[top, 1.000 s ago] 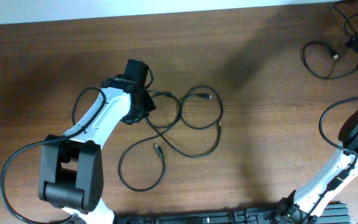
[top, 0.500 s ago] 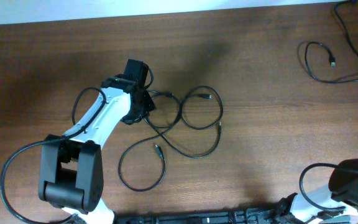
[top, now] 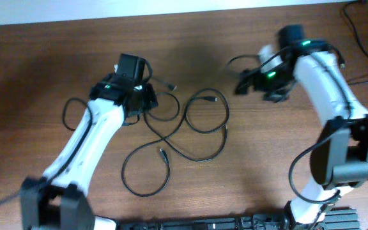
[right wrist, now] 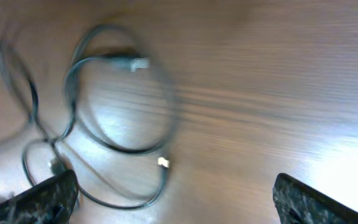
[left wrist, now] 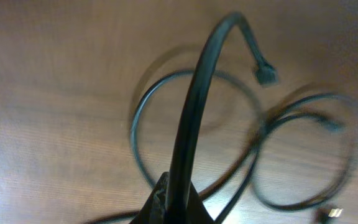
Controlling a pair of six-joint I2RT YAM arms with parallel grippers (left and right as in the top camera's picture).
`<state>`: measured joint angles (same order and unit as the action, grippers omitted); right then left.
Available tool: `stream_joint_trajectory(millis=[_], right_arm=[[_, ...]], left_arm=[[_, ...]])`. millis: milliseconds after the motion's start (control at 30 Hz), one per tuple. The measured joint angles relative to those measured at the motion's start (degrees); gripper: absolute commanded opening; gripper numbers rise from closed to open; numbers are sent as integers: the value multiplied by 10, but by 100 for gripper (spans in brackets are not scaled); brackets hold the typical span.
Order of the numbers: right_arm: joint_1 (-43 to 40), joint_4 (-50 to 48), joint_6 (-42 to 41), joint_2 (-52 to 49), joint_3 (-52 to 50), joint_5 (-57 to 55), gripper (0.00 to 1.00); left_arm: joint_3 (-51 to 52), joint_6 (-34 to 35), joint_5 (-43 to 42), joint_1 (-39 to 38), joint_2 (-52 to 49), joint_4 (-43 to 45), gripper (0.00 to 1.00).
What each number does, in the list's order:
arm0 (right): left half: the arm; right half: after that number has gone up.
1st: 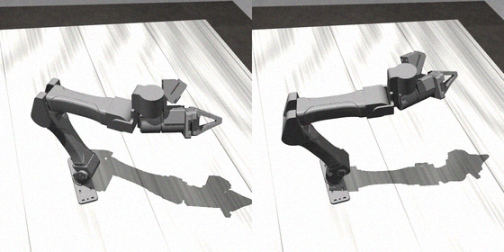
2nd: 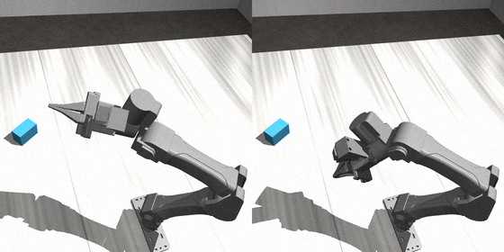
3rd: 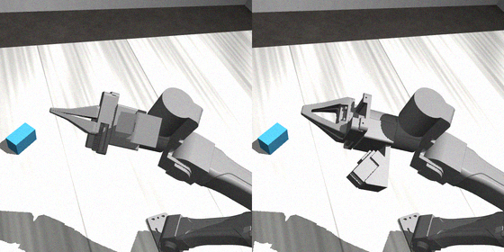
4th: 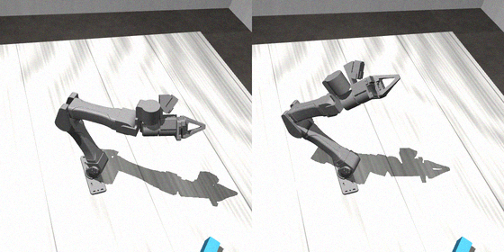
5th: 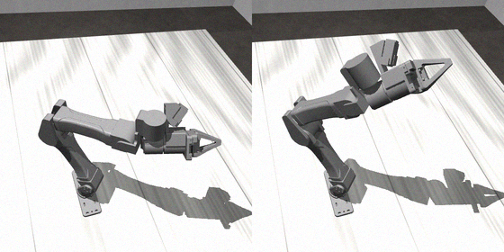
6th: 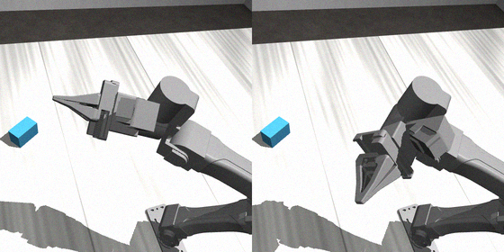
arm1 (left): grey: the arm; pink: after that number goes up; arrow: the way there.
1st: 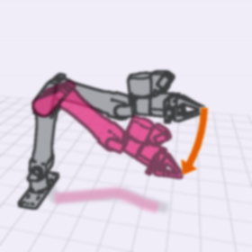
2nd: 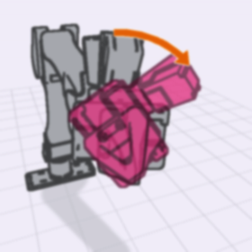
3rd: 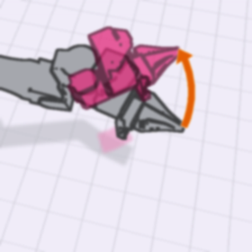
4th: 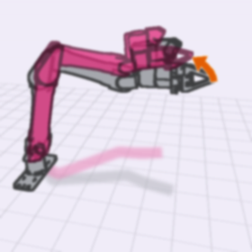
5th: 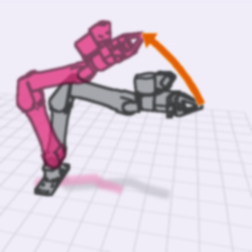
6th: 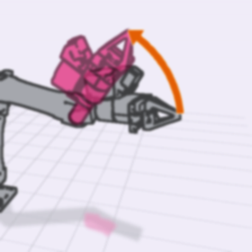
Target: Untangle cables
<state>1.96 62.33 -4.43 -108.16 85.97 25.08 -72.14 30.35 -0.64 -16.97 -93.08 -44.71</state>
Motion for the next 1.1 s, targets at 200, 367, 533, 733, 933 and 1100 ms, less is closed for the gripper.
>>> stream_joint_trajectory(millis=[200,367,533,733,933,1100], right_arm=[[127,-158,83,-1,-62,120,99],[172,-283,41,-1,-64,188,99],[192,-383,-198,-1,-64,186,99],[221,-415,-349,-3,-64,130,70],[247,-421,-406,-40,-64,117,29],[242,-441,-410,-45,-65,126,4]], left_arm=[[-11,12,0,11,93,31,0],[-11,56,-24,62,95,16,0],[-11,42,-81,84,95,16,0],[-11,-74,-199,84,95,17,0],[-11,-122,-248,84,127,27,0],[-11,-129,-253,88,172,14,0]])
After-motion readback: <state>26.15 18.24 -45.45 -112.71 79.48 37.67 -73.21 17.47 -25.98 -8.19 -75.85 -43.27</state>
